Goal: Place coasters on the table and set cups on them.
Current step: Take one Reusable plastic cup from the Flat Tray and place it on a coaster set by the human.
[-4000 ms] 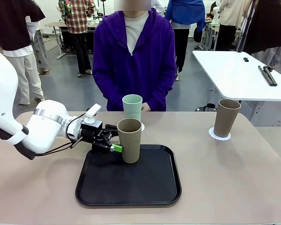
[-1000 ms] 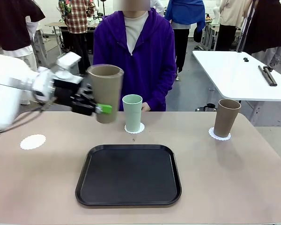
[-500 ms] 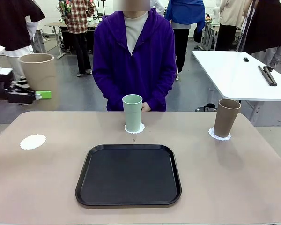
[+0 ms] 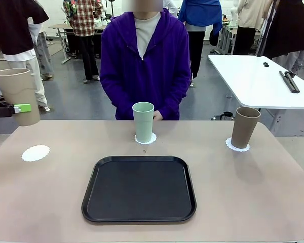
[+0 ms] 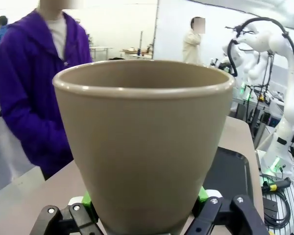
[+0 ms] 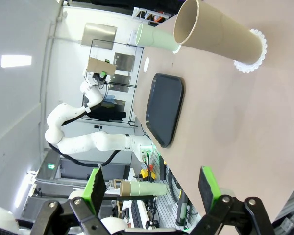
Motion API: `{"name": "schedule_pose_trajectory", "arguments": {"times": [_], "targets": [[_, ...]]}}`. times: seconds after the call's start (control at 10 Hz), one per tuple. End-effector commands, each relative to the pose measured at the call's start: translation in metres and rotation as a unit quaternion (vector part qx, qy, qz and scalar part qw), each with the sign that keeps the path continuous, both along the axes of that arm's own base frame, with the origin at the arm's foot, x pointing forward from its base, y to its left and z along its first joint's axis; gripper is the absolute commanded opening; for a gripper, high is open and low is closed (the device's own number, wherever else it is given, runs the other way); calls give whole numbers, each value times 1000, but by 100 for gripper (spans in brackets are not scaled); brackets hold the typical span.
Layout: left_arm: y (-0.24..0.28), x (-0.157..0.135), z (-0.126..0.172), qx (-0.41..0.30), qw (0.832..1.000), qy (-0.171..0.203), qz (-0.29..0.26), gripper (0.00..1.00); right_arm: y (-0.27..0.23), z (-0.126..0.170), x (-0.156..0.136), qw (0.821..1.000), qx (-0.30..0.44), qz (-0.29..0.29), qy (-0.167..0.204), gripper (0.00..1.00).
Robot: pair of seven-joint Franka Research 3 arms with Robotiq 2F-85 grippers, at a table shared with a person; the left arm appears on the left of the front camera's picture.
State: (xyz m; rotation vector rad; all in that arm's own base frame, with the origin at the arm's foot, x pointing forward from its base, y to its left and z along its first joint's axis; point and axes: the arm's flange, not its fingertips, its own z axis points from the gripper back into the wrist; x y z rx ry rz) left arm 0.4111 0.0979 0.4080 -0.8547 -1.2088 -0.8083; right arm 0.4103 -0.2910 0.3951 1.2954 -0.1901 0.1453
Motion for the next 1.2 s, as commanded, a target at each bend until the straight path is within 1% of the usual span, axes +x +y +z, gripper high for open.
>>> {"name": "schedule_pose_trajectory", "arguments": {"times": [0.0,0.2,0.4,0.5,0.6,1.1], "targets": [[28,3,-2,-26,999,8,38,83,0,2,2,1000,-1,1,3,100],[49,5,-6,-23,997,13,74,83,0,2,2,1000,-1,1,3,100],[59,8,-8,-9,993,4,120,83,0,2,2,1000,-1,1,3,100],[35,7,-6,12,994,-24,104,83,0,2,2,1000,-1,1,3,100],[63,1,-12,-11,995,10,96,83,0,2,2,1000,-1,1,3,100],[60,4,-15,-6,995,7,103,83,0,2,2,1000,-1,1,3,100]]}}
